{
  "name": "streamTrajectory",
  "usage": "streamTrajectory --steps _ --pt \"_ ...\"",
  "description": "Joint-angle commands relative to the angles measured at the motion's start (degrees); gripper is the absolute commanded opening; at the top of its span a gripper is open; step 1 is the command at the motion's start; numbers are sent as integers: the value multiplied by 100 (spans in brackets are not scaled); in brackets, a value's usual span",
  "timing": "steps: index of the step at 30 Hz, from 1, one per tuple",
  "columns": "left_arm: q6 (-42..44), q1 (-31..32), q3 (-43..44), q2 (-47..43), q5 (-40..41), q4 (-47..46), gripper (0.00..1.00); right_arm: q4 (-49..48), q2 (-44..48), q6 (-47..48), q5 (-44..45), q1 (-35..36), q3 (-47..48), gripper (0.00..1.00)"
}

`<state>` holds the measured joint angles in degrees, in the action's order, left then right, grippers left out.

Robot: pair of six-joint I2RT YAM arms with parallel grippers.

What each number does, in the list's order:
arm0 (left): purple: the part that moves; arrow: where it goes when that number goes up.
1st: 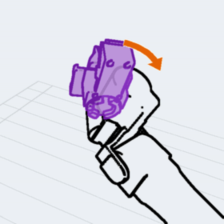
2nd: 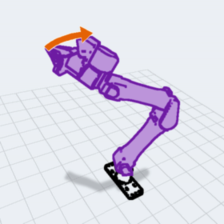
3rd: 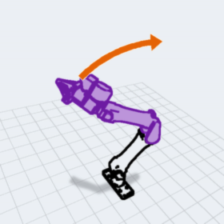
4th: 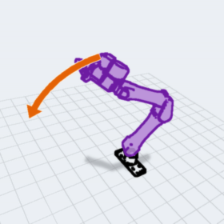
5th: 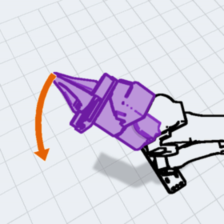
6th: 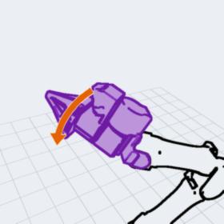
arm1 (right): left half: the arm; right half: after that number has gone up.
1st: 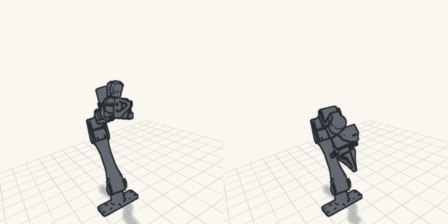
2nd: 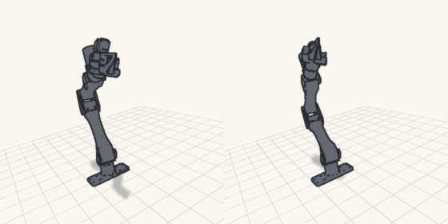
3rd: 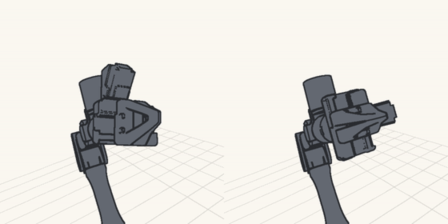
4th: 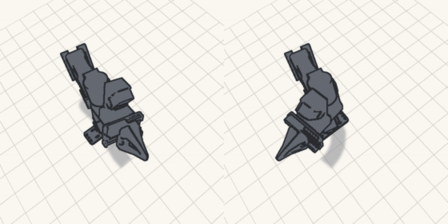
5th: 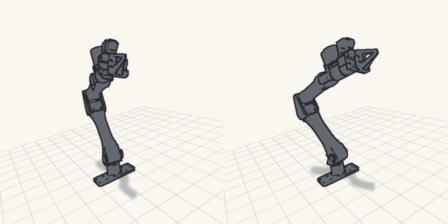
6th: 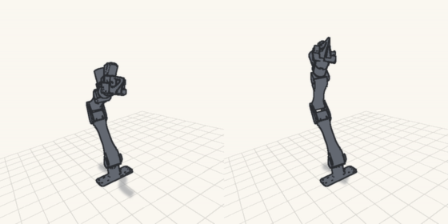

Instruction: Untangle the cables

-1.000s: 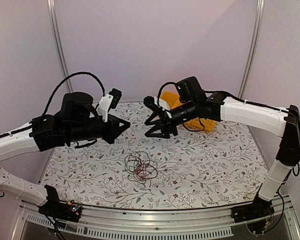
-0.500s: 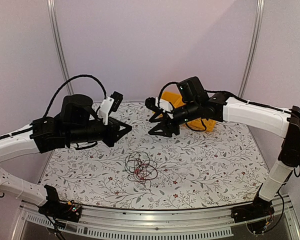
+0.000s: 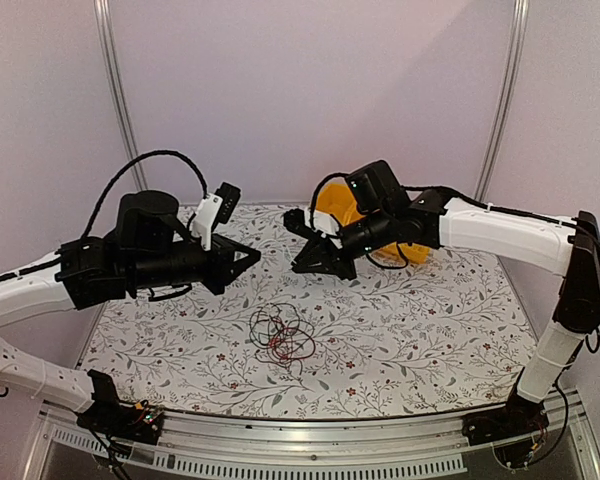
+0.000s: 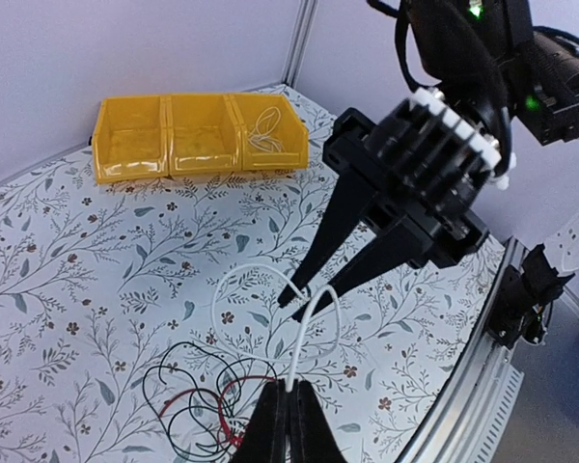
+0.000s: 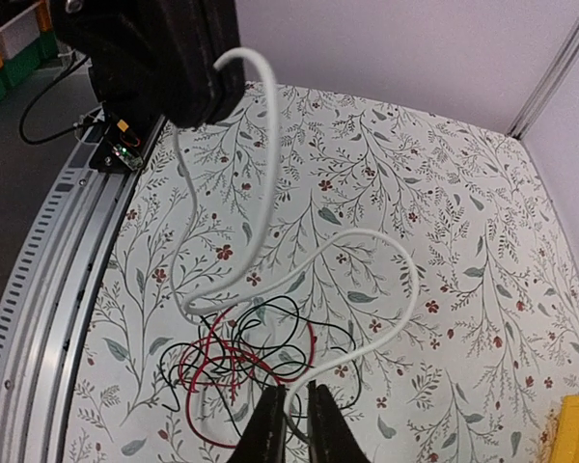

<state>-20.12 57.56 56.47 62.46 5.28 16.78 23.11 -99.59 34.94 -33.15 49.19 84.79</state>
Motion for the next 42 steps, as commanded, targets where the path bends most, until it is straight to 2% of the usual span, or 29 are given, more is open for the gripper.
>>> streamTrajectory --steps 1,2,7,11,16,25,26,29,31,36,42 --pt "-31 61 -61 -109 92 -110 0 261 -89 46 -127 38 209 4" --pt "-35 60 -85 -123 119 -98 0 300 -42 41 -61 35 213 0" --pt "-92 55 -410 -219 855 19 0 661 466 227 161 -119 200 0" --pt "-409 6 -956 -319 1661 28 0 1248 993 235 -89 -534 592 0" --pt "-699 -232 -1510 -318 2036 -339 0 1725 1482 189 -192 -762 1124 0" --pt "-613 -793 -1912 333 1606 -1476 0 2207 1448 14 -522 -770 2499 0" --pt "-578 -797 -1938 450 1515 -1675 3 2206 1418 13 -526 -770 2528 0" --pt "-479 -816 -2004 882 1118 -2452 21 2160 1255 -2 -563 -770 2570 0" --pt "-459 -816 -1985 1297 835 -3055 27 2128 1146 -24 -608 -771 2634 0" --pt "-530 -772 -1611 2600 37 -3892 32 2030 987 -68 -549 -770 2725 0" --pt "-684 -525 -1380 3540 -165 -4258 32 1855 1070 30 -190 -773 2557 0"
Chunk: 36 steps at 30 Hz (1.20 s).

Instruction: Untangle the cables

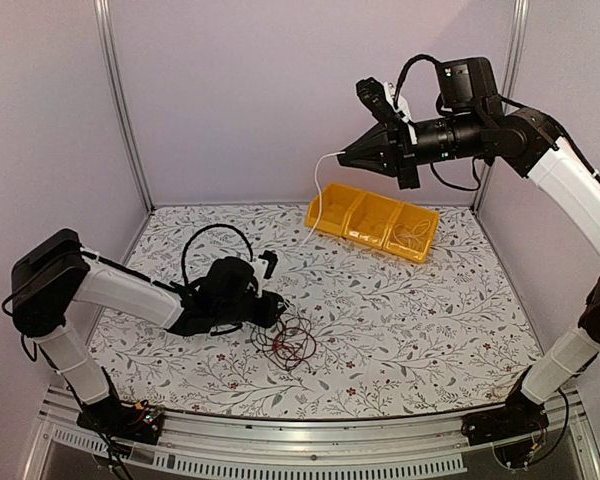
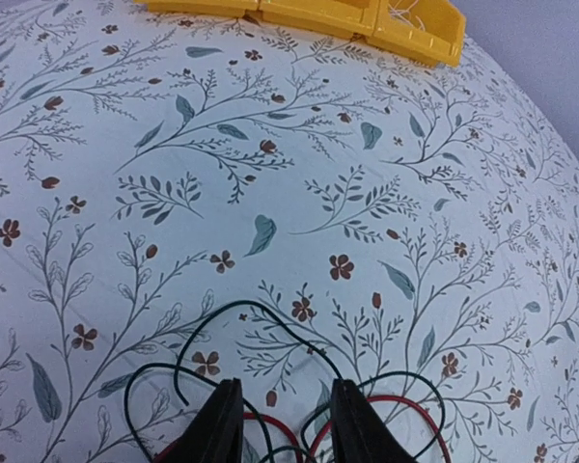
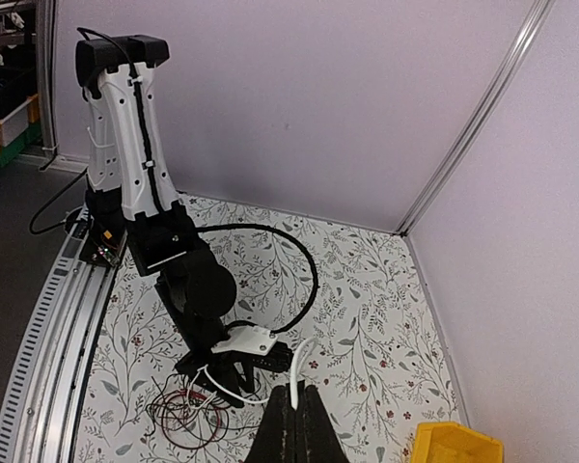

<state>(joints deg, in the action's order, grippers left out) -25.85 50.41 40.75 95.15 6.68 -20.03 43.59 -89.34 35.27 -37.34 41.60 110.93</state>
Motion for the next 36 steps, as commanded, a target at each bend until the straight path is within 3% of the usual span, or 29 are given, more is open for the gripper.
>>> streamTrajectory --steps 1,15,19,26,36 --pt "-100 230 165 278 -274 -580 32 -198 54 4 273 -12 -81 0" --pt "-546 676 -1295 -1302 560 -683 36 -287 168 -25 609 -12 -231 0" --pt "-177 1133 -1618 -1399 523 -1313 36 -346 108 -108 750 -11 -198 0" --pt "251 1497 -1833 -880 121 -2768 39 -395 -4 -190 1012 -12 -60 0" --pt "254 1543 -669 914 540 -3178 36 -404 -40 -213 1128 -12 -37 0"
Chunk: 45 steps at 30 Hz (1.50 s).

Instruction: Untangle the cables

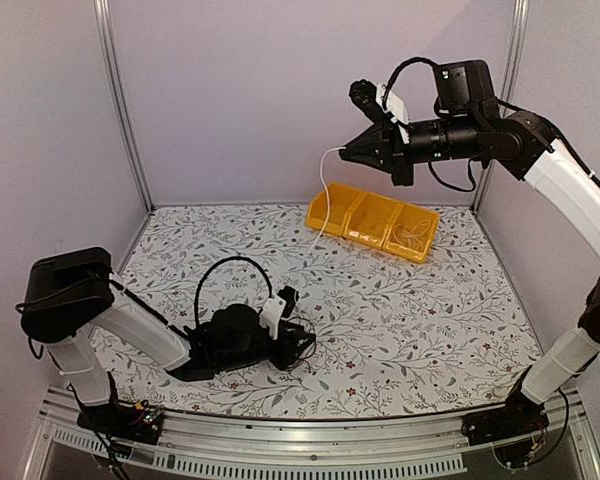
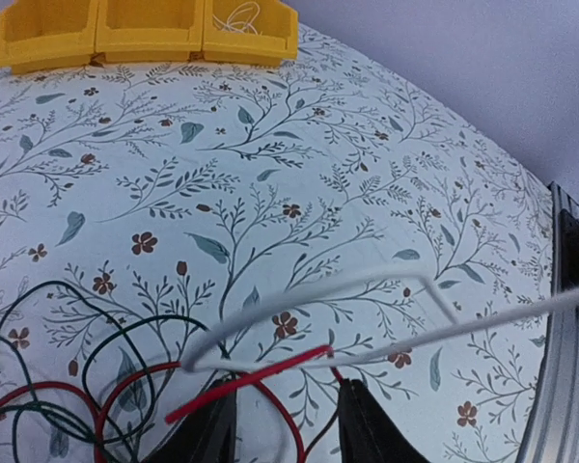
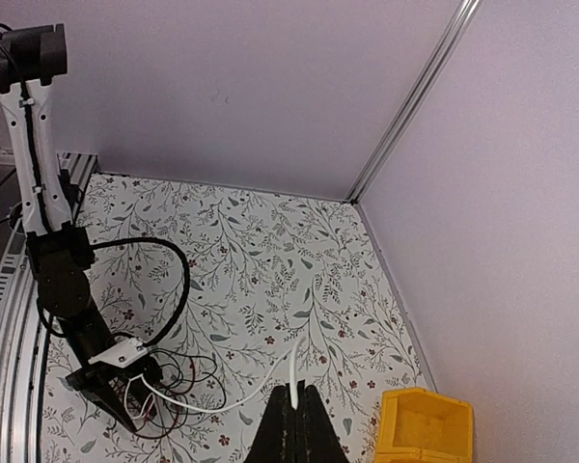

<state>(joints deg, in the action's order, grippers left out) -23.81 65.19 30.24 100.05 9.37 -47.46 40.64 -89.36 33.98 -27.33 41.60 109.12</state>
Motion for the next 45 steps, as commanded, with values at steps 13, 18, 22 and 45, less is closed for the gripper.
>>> streamTrajectory --steps 13,18,22,45 --pt "-413 -142 247 937 588 -892 0 -134 24 -60 451 -441 1125 0" --pt "-629 -246 135 1241 435 -1124 0 -170 -14 -106 457 -742 1758 0" --pt "-822 -273 136 1566 269 -1290 0 -232 -29 -68 589 -875 1959 0" --pt "234 -73 724 -1134 1006 1272 33 -1396 385 -78 553 -2079 -773 0"
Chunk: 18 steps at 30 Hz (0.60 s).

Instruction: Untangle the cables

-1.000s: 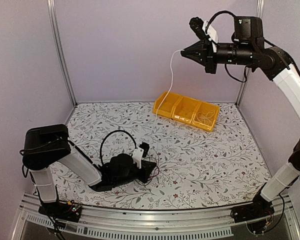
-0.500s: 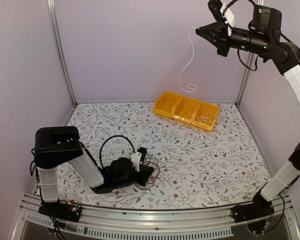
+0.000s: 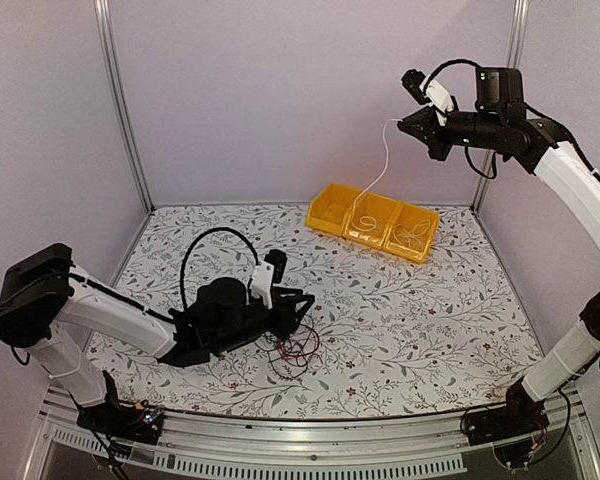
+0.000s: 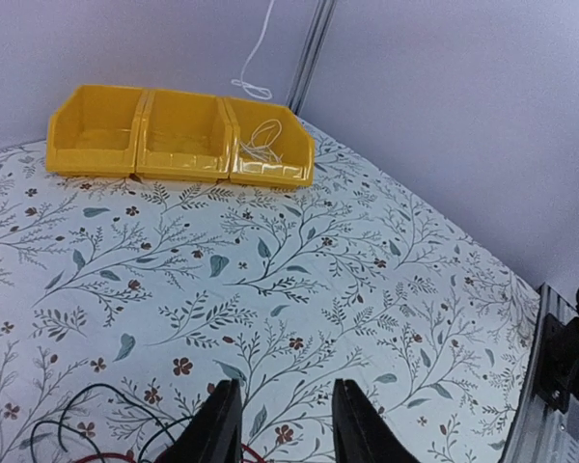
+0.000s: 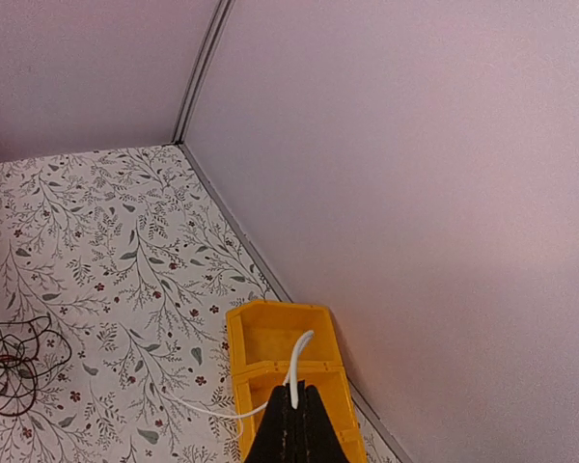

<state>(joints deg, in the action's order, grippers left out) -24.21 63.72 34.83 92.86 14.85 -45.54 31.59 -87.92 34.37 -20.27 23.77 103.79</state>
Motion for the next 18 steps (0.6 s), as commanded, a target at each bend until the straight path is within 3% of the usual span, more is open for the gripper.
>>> streamTrajectory --steps 1,18 --pt "286 89 314 -511 526 1251 34 -543 229 -122 -177 -373 -309 0" --pt "195 257 199 -1886 1075 2191 35 -1122 -853 -310 -618 -1898 -682 0"
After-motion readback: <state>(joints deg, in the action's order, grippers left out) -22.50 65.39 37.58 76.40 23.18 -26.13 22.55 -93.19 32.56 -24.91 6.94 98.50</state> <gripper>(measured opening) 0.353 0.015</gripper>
